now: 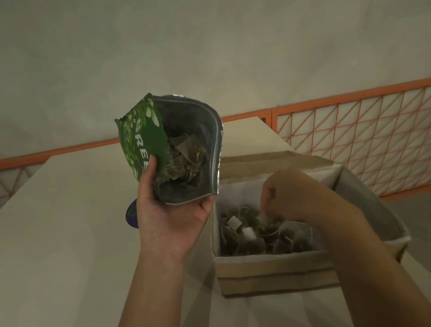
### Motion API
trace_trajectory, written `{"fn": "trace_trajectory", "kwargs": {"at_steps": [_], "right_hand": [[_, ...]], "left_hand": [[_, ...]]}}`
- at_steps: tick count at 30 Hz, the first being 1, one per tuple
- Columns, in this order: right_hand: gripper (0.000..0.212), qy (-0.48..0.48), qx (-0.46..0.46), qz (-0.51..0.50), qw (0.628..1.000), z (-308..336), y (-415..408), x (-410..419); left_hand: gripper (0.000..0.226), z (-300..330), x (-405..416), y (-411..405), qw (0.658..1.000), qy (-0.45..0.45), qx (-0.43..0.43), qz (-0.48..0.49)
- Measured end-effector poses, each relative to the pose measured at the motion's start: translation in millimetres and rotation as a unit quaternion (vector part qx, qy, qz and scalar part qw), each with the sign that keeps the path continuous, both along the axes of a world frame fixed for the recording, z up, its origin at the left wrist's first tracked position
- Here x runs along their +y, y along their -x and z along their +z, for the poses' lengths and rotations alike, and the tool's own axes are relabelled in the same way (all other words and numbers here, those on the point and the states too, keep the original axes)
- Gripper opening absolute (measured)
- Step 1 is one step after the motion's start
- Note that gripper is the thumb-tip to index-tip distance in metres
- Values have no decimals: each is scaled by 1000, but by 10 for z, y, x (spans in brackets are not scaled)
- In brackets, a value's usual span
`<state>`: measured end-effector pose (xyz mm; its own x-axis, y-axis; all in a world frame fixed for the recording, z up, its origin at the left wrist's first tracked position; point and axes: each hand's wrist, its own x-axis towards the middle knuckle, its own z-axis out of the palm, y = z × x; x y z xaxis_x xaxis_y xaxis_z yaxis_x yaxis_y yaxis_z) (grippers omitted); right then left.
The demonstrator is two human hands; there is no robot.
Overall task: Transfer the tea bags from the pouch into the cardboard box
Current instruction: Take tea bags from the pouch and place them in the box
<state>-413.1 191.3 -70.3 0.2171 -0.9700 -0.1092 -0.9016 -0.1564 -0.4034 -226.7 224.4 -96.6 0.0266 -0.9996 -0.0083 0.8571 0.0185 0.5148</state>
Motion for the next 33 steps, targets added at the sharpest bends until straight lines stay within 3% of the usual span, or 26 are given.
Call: {"fn": "trace_trajectory", "kwargs": {"at_steps": [3,8,13,15,17,20,22,25,28,31,33], "right_hand": [[8,3,-5,-4,1000,-1,18,-10],[10,42,-228,19,973,106,-38,70],[8,89,-157,33,983,-6,-46,34],[2,174,-209,18,962,26,-71,23],[6,249,-314,14,916,106,-146,64],[12,255,-402,51,878,205,-341,146],[22,288,-333,61,896,229,-479,138],[43,322,-156,44,933,287,-662,87],[48,329,-35,18,943,292,-784,53],[31,349,-18,8,937,283,-815,48],[20,357,-70,10,932,269,-786,34]], "left_hand": [[53,5,4,5,1000,1,4,1],[56,17,15,6,1000,-3,-5,-5],[60,17,20,8,1000,-5,3,-5],[59,25,29,3,1000,-2,8,-5],[59,38,34,0,1000,-1,7,-8],[58,60,40,6,1000,-1,2,-7],[56,65,42,10,1000,-1,3,-4],[60,42,38,-11,1000,-4,-5,-1],[66,37,29,-25,1000,-4,-13,-3],[67,59,30,-35,1000,-7,-13,-10],[70,73,37,-47,1000,-9,-17,-20]]}}
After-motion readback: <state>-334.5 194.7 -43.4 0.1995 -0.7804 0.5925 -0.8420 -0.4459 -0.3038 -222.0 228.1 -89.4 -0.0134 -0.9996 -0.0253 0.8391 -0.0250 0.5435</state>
